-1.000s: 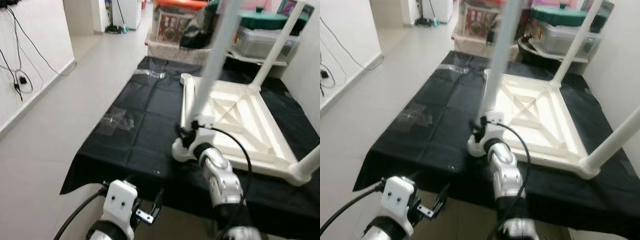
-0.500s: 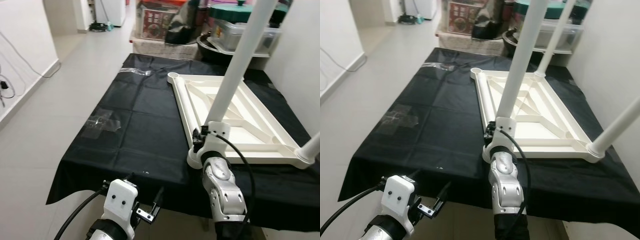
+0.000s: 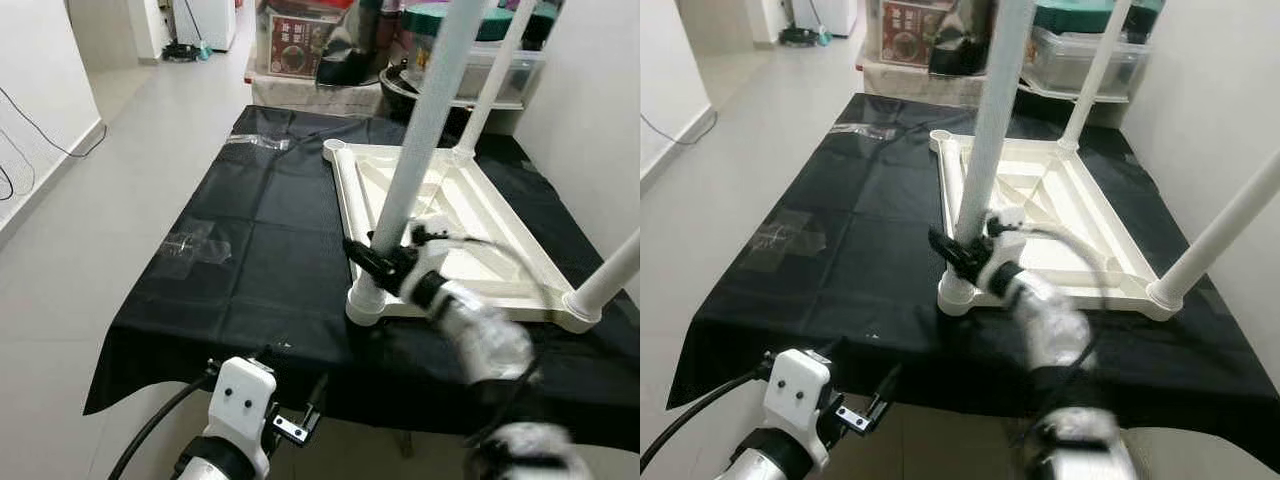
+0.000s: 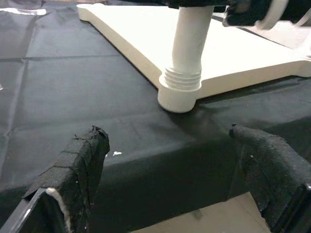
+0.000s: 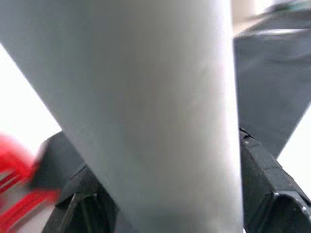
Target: Building children table
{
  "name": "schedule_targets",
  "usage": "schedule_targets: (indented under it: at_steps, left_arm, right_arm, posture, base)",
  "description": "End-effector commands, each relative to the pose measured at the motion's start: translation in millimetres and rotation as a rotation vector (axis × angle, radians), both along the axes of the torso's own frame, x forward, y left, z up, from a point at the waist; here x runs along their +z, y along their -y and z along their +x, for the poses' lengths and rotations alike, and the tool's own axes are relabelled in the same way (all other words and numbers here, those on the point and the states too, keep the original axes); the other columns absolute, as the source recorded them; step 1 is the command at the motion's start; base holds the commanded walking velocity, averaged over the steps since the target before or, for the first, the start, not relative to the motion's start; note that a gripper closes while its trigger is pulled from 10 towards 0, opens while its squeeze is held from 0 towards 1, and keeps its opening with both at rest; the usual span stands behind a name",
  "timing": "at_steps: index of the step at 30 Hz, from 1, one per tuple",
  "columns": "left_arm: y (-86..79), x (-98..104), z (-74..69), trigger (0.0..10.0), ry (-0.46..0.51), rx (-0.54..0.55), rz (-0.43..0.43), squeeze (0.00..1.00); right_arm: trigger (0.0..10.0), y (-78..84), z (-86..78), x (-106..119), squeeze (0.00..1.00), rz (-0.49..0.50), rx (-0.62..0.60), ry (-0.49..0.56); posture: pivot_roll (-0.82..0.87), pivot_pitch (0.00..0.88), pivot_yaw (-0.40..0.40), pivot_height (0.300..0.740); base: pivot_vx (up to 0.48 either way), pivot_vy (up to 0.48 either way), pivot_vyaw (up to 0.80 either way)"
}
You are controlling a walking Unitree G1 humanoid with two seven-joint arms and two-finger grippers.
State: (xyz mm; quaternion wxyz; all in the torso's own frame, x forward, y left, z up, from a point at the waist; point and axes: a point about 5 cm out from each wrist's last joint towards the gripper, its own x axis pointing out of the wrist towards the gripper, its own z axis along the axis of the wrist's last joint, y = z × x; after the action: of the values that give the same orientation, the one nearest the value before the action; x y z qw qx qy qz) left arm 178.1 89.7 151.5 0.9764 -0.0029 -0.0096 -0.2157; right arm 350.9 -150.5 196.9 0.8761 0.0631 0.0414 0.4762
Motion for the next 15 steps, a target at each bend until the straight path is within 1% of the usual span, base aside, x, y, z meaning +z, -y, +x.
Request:
schedule_targets:
  at_steps: [1, 2, 3, 5, 6, 8, 9, 10, 11, 12, 13, 15]
  left_arm:
    - [1.6, -4, -0.1, 10.0, -0.022, -0.010, 0.001, 0.00]
    - [1.7, -4, -0.2, 10.0, -0.022, -0.009, 0.001, 0.00]
    - [1.7, -4, -0.2, 10.0, -0.022, -0.009, 0.001, 0.00]
    - [1.9, -4, -0.4, 10.0, -0.022, -0.007, 0.002, 0.00]
    - [1.9, -4, -0.4, 10.0, -0.022, -0.007, 0.002, 0.00]
    - [2.4, -4, -0.9, 10.0, -0.022, -0.008, 0.002, 0.00]
    - [2.4, -4, -0.9, 10.0, -0.022, -0.008, 0.002, 0.00]
    - [2.4, -4, -1.2, 10.0, -0.022, -0.007, 0.002, 0.00]
    - [2.4, -4, -1.4, 10.0, -0.022, -0.007, 0.002, 0.00]
    - [2.4, -4, -1.4, 10.0, -0.022, -0.007, 0.002, 0.00]
    - [2.4, -4, -1.5, 10.0, -0.023, -0.007, 0.002, 0.00]
    - [2.4, -4, -2.0, 10.0, -0.023, -0.006, 0.003, 0.00]
  right_arm:
    - [10.0, -21.2, -6.5, -9, 0.00, 0.012, 0.158, -0.044]
    - [10.0, -25.8, -9.6, -10, 0.00, -0.033, 0.256, -0.033]
    - [10.0, -25.8, -9.6, -10, 0.00, -0.033, 0.256, -0.033]
    - [10.0, -37.2, -10.6, -14, 0.00, -0.105, 0.393, -0.014]
    - [10.0, -37.2, -10.6, -14, 0.00, -0.105, 0.393, -0.014]
    - [10.0, -52.7, -8.5, -17, 0.00, -0.159, 0.466, 0.024]
    - [10.0, -52.7, -8.5, -17, 0.00, -0.159, 0.466, 0.024]
    - [10.0, -59.5, -7.5, -17, 0.00, -0.174, 0.487, 0.041]
    - [4.9, -64.8, -6.4, -17, 0.00, -0.180, 0.491, 0.055]
    - [4.9, -64.8, -6.4, -17, 0.00, -0.180, 0.491, 0.055]
    - [0.0, -67.9, -5.3, -17, 0.00, -0.192, 0.498, 0.074]
    - [0.0, -70.0, -3.7, -16, 0.00, -0.180, 0.477, 0.093]
  posture:
    - [0.24, 0.092, -0.120, 0.740]
    - [0.25, 0.094, -0.124, 0.740]
    - [0.25, 0.094, -0.124, 0.740]
    - [0.26, 0.096, -0.124, 0.740]
    - [0.26, 0.096, -0.124, 0.740]
    - [0.26, 0.098, -0.125, 0.740]
    - [0.26, 0.098, -0.125, 0.740]
    - [0.26, 0.100, -0.126, 0.740]
    - [0.26, 0.101, -0.127, 0.740]
    - [0.26, 0.101, -0.127, 0.740]
    - [0.26, 0.101, -0.127, 0.740]
    - [0.27, 0.102, -0.128, 0.740]
  base:
    - [0.000, 0.000, 0.00]
    - [0.000, 0.000, 0.00]
    - [0.000, 0.000, 0.00]
    - [0.000, 0.000, 0.00]
    - [0.000, 0.000, 0.00]
    - [0.000, 0.000, 0.00]
    - [0.000, 0.000, 0.00]
    - [0.000, 0.000, 0.00]
    - [0.000, 0.000, 0.00]
    - [0.000, 0.000, 0.00]
    - [0.000, 0.000, 0.00]
    - [0.000, 0.000, 0.00]
